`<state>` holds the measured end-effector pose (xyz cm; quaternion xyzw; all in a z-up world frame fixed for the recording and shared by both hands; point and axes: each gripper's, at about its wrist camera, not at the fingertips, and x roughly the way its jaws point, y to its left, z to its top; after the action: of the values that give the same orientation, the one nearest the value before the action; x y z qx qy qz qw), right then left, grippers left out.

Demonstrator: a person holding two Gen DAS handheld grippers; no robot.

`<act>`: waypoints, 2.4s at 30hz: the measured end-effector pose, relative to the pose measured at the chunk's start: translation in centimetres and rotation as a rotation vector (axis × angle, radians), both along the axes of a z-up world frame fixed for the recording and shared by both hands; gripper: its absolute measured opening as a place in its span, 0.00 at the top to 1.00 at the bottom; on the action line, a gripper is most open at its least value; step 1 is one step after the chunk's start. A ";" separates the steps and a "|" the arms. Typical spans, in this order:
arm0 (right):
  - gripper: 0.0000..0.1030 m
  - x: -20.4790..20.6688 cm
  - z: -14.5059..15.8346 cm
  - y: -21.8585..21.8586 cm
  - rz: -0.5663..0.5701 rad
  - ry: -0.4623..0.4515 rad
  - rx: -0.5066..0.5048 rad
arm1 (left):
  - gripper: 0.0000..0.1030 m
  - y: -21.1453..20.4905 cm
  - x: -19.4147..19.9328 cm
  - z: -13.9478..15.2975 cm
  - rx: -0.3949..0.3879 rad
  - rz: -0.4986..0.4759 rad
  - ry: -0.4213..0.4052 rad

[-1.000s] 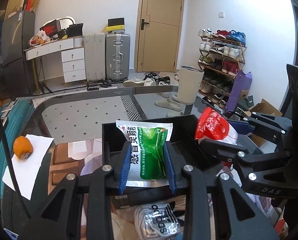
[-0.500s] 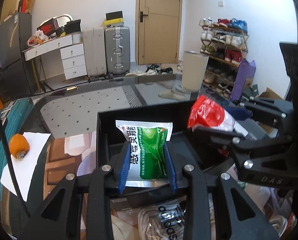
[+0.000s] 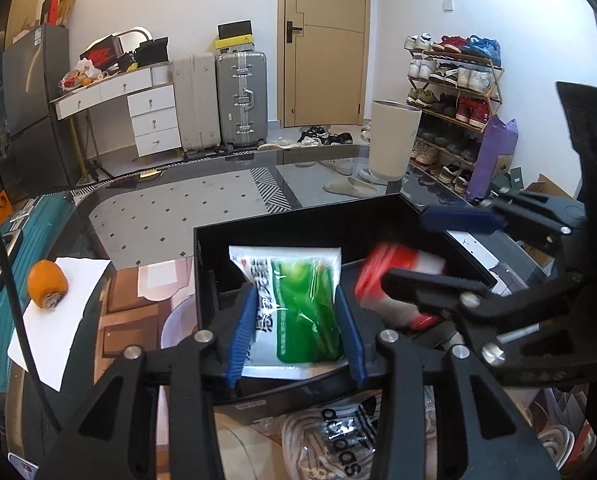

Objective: Organize soft objects
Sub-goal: 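Lower both items into the black box and open both grippers, then withdraw both tools from the box back toward the pile, then close the left gripper on the bundled white cable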

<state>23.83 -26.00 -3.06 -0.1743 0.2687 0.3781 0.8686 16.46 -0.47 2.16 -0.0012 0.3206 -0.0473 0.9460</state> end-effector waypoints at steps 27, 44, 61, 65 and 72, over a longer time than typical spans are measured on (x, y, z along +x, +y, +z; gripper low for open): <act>0.01 -9.9 1.2 -10.1 -0.156 0.000 0.072 | 0.00 1.3 -9.7 1.3 0.000 0.035 -0.072; 0.01 -10.0 0.2 -10.3 -0.176 0.023 0.062 | 0.00 -0.5 -11.6 -0.5 -0.009 -0.086 -0.012; 0.01 -9.5 -1.2 -10.1 -0.167 0.063 0.027 | 0.00 -2.5 -12.5 -1.5 -0.011 -0.231 0.046; 0.01 -9.3 -1.6 -9.8 -0.174 0.076 0.019 | 0.00 -3.0 -12.0 -1.9 -0.003 -0.223 0.061; 0.01 -9.3 -2.1 -9.5 -0.165 0.084 0.009 | 0.04 -2.6 -11.3 -2.7 -0.043 -0.202 0.102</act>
<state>14.54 -35.46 -5.13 -0.1317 0.3165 0.3136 0.8855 5.19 -3.08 -0.57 0.0083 0.3658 -0.1494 0.9186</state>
